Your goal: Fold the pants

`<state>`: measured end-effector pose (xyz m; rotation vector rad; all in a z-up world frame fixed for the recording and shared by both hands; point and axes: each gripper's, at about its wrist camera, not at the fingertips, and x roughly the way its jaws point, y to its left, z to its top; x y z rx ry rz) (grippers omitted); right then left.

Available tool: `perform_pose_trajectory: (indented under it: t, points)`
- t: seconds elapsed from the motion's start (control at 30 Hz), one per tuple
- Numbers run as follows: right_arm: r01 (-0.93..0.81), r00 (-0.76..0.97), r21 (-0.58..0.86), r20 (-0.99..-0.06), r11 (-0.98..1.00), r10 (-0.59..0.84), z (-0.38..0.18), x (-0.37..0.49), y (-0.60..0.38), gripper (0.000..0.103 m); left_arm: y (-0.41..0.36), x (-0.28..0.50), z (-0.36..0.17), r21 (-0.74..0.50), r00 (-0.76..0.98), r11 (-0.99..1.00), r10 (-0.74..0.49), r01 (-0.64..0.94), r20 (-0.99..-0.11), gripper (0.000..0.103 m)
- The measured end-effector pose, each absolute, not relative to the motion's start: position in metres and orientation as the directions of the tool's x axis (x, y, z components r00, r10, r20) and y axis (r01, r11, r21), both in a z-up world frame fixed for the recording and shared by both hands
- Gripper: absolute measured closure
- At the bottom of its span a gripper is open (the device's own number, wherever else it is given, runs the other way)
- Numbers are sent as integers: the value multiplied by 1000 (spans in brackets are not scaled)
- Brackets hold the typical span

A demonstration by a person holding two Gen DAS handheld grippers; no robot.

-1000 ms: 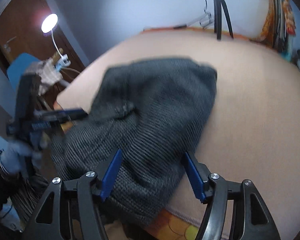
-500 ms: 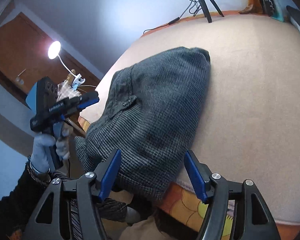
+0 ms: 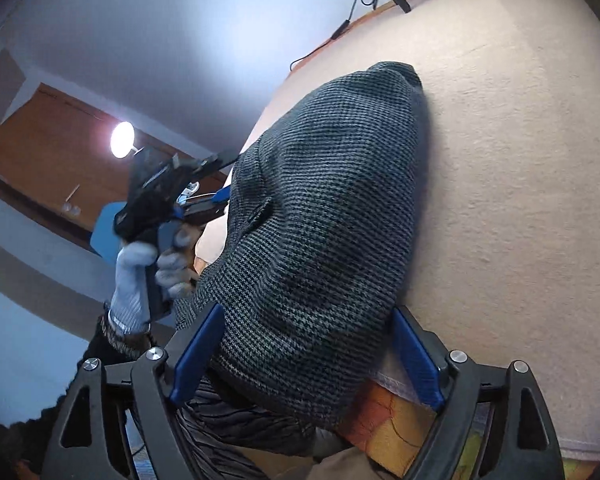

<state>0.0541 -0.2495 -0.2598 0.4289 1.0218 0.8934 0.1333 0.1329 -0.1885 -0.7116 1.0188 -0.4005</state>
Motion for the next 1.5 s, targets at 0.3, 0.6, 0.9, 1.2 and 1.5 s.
perform_pose_trajectory:
  t: [0.3, 0.6, 0.9, 1.2, 1.5]
  points:
    - [-476, 241, 658, -540, 583, 806, -255, 44, -231, 18, 100, 154, -197, -678, 436, 730, -638, 80, -635, 36]
    - [-446, 227, 686, -535, 575, 814, -251, 43, -226, 49, 92, 153, -196, -650, 474, 754, -609, 98, -635, 49]
    - [-418, 233, 693, -544, 588, 806, -248, 45, -223, 59, 108, 153, -203, -740, 449, 671, -677, 51, -583, 54]
    - [-470, 305, 565, -617, 678, 725, -230, 41, -218, 76, 91, 139, -178, -600, 519, 783, -586, 164, -622, 77]
    - [-546, 423, 373, -651, 750, 631, -191, 26, -206, 84, 75, 122, -141, -541, 595, 808, -558, 232, -578, 79]
